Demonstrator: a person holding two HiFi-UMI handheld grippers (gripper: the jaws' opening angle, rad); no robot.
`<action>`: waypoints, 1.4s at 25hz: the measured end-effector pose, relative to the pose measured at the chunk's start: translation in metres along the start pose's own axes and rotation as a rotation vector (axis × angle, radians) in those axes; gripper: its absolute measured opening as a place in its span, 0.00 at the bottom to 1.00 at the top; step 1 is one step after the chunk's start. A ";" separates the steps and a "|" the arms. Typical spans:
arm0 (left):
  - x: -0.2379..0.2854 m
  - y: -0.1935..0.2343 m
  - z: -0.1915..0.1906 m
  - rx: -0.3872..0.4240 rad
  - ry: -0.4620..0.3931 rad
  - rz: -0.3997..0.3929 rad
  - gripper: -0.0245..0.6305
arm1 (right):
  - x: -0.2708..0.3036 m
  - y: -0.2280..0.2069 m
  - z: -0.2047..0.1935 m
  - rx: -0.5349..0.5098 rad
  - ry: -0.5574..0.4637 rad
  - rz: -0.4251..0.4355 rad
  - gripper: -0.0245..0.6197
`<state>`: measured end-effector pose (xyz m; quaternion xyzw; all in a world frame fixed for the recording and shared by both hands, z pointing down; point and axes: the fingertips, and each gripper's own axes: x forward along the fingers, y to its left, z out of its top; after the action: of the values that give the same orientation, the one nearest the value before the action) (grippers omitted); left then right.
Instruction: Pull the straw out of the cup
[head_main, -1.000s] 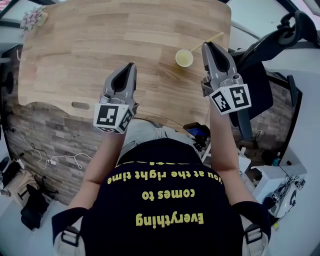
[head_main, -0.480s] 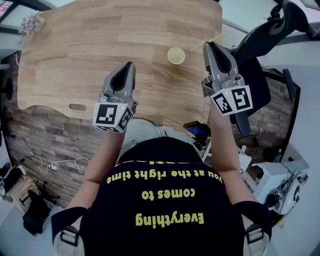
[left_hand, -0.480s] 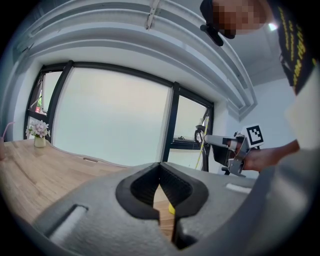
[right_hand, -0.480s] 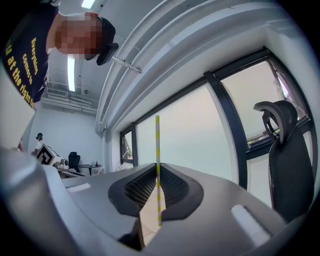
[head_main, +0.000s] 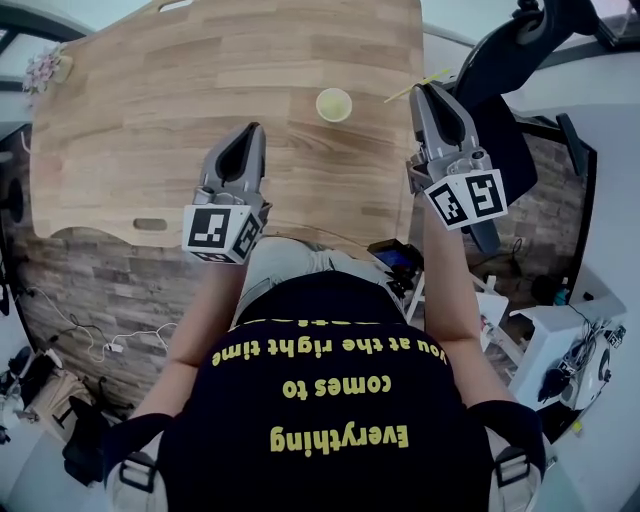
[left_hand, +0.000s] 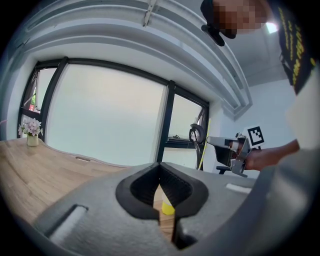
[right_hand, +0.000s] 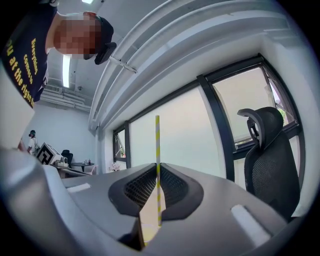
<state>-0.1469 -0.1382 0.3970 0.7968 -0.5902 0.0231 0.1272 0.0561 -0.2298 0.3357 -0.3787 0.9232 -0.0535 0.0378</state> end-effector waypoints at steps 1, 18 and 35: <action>0.002 0.000 -0.001 0.001 0.003 -0.006 0.04 | -0.001 -0.002 -0.001 0.001 0.002 -0.008 0.09; 0.026 -0.010 -0.009 -0.003 0.046 -0.077 0.04 | -0.014 -0.028 -0.056 0.151 0.186 -0.073 0.09; 0.037 -0.008 -0.021 -0.018 0.085 -0.099 0.04 | -0.023 -0.042 -0.125 0.277 0.423 -0.145 0.09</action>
<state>-0.1261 -0.1660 0.4226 0.8222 -0.5443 0.0453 0.1602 0.0878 -0.2349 0.4660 -0.4154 0.8650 -0.2597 -0.1087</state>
